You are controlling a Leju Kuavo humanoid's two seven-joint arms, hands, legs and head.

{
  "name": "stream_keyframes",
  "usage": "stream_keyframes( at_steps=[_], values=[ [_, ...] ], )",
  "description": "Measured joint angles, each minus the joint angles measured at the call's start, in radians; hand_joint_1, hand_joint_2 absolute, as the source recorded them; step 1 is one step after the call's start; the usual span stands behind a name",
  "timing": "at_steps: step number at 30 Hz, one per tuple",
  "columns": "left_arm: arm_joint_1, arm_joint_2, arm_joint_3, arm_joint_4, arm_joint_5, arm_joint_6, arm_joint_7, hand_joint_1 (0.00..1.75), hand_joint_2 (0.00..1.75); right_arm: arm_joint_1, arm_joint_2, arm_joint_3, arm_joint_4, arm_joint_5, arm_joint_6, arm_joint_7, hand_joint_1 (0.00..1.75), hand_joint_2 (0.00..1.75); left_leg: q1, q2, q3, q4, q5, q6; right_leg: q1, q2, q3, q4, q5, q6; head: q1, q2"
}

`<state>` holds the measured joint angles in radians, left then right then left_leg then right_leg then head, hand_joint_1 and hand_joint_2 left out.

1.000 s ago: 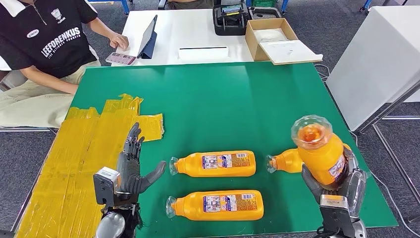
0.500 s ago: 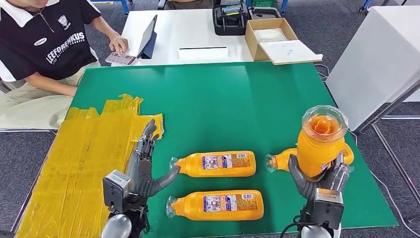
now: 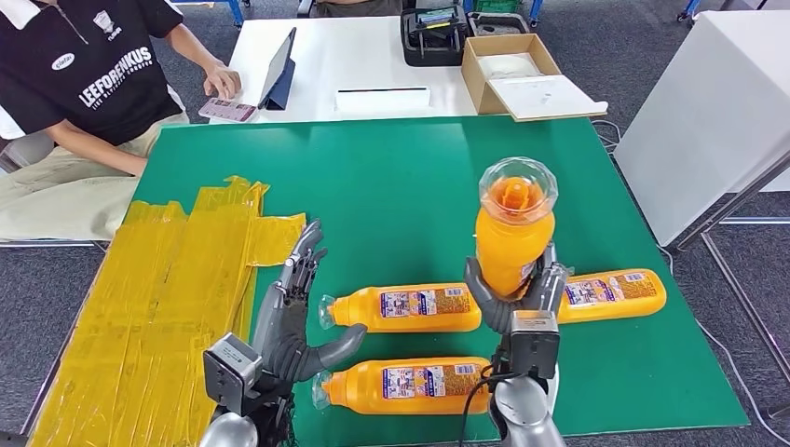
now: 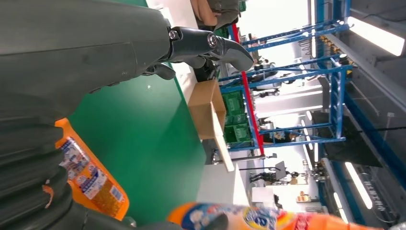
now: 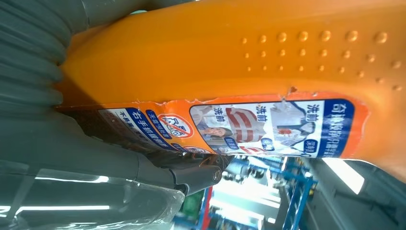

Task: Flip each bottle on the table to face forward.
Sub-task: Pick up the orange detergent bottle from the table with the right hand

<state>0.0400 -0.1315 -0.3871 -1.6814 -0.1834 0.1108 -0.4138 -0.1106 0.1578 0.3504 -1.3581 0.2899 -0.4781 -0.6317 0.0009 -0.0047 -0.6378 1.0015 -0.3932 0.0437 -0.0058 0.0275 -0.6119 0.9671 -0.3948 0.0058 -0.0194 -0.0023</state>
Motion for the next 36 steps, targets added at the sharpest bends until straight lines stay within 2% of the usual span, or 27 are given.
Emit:
stream_keyframes(
  at_steps=[11, 19, 36],
  values=[
    [-0.007, 0.002, -0.006, -0.037, 0.029, 0.003, 0.013, 0.0, 1.75, -0.069, 0.044, 0.144, 0.091, 0.006, 0.042, 0.003, 1.75, 1.75, 0.0, 0.0, 0.0, 0.0, 0.0, 0.0, 0.0, 0.0, 0.0, 0.0, 0.0, 0.0, 0.0, 0.0],
    [-0.032, 0.005, -0.016, -0.028, 0.071, -0.007, 0.012, 0.0, 1.75, -0.102, 0.061, 0.255, 0.203, 0.017, 0.03, 0.009, 1.75, 1.75, 0.0, 0.0, 0.0, 0.0, 0.0, 0.0, 0.0, 0.0, 0.0, 0.0, 0.0, 0.0, 0.0, 0.0],
    [-0.064, 0.016, -0.031, 0.008, 0.116, 0.02, 0.013, 0.0, 1.75, -0.15, 0.075, 0.382, 0.392, 0.038, 0.063, 0.021, 1.75, 1.75, 0.0, 0.0, -0.001, 0.0, 0.0, 0.0, 0.0, 0.0, -0.001, 0.0, 0.0, 0.0, 0.0, 0.0]
  ],
)
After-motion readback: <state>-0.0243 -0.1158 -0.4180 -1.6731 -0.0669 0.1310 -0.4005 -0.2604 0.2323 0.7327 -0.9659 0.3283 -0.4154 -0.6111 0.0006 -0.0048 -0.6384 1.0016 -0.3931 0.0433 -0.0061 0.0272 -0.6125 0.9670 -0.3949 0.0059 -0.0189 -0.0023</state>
